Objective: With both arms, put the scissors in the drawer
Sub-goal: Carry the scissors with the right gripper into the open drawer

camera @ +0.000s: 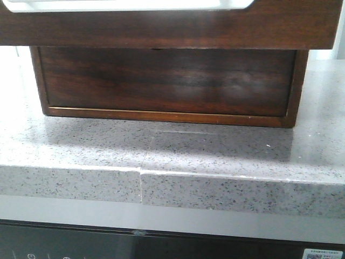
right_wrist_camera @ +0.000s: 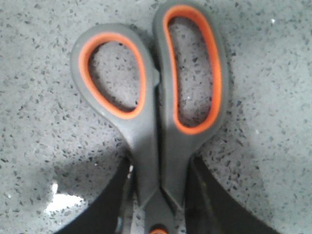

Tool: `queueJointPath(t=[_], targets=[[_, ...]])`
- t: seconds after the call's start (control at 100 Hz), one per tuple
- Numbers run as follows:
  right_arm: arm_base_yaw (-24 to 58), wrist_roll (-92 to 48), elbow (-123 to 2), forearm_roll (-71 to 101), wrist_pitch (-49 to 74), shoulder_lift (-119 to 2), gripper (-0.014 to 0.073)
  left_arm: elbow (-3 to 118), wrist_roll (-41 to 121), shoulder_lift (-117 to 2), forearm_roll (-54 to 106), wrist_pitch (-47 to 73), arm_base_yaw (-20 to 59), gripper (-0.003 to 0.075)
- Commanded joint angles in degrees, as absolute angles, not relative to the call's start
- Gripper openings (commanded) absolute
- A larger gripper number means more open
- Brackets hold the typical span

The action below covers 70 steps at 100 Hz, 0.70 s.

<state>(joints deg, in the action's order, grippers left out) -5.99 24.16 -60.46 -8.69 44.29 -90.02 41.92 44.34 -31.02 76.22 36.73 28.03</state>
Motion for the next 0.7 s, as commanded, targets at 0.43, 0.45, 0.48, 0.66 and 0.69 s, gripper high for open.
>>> queueJointPath(t=[0.43, 0.45, 0.48, 0.66, 0.69], targets=[[-3.31, 11.75, -74.50, -9.21, 50.59, -68.37, -0.0070, 43.83, 44.67, -31.26, 78.52, 37.52, 28.40, -0.0020], [-2.59, 11.09, -75.92, -9.21, 51.05, -67.58, -0.0070, 43.83, 44.67, -31.26, 78.38, 37.39, 28.40, -0.0020], [-1.57, 9.59, -77.91, -9.21, 51.47, -66.47, -0.0070, 43.83, 44.71, -31.26, 78.01, 37.26, 28.40, -0.0020], [6.89, 4.75, -91.12, -9.10, 52.62, -64.52, -0.0070, 43.83, 44.80, -31.26, 76.68, 35.92, 28.40, -0.0020], [8.61, 3.49, -92.92, -8.96, 52.62, -64.52, -0.0070, 43.83, 44.84, -31.26, 76.68, 35.76, 28.40, -0.0020]])
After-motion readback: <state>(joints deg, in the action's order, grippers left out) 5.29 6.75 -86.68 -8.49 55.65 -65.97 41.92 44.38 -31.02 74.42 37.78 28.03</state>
